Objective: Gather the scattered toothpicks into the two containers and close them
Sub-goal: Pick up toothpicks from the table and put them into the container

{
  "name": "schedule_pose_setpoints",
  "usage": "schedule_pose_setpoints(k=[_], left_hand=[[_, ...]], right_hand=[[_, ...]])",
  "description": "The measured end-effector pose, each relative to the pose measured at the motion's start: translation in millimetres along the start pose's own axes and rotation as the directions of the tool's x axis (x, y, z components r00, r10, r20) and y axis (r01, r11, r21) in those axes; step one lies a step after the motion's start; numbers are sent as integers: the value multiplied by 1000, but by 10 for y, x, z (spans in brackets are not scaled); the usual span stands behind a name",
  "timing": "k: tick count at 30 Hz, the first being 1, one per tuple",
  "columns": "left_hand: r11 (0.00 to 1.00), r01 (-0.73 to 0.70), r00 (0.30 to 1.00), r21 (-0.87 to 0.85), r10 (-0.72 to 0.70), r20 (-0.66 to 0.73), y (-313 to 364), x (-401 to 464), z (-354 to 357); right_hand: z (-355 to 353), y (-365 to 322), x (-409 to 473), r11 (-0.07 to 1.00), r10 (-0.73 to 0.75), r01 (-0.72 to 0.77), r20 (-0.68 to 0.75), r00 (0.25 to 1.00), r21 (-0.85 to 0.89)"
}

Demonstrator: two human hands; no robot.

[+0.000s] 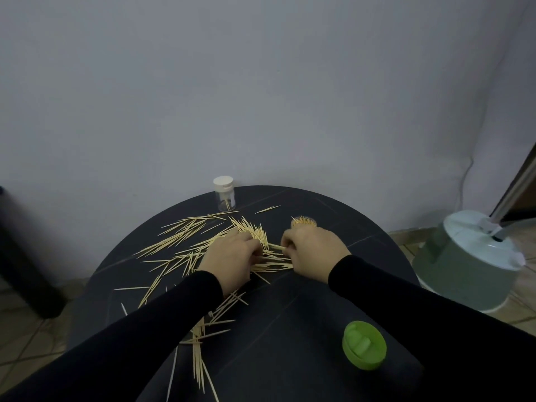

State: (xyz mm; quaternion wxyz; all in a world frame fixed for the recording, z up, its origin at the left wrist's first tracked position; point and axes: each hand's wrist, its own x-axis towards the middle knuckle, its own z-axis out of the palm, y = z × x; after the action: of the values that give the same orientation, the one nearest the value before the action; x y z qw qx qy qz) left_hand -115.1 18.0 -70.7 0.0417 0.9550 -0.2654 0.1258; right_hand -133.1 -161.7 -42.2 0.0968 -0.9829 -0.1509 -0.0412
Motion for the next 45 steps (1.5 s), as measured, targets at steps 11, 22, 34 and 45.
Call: schedule_pose_setpoints(k=[11, 22, 34, 45], left_hand=[[684, 185, 937, -706, -339, -83, 230, 450, -121], [291, 90, 865, -952, -497, -70, 468, 697, -50], [639, 148, 937, -755, -335, -100, 357, 675, 146], [725, 92, 944, -683, -282, -172, 379, 598, 204]], right_hand=[[-80, 277, 119, 708, 348, 4, -354, 868, 706], [114, 555, 165, 692, 345, -89, -219, 913, 717], [180, 715, 160, 786, 242, -51, -232, 942, 616], [175, 692, 139, 812, 267, -167, -103, 958, 559]])
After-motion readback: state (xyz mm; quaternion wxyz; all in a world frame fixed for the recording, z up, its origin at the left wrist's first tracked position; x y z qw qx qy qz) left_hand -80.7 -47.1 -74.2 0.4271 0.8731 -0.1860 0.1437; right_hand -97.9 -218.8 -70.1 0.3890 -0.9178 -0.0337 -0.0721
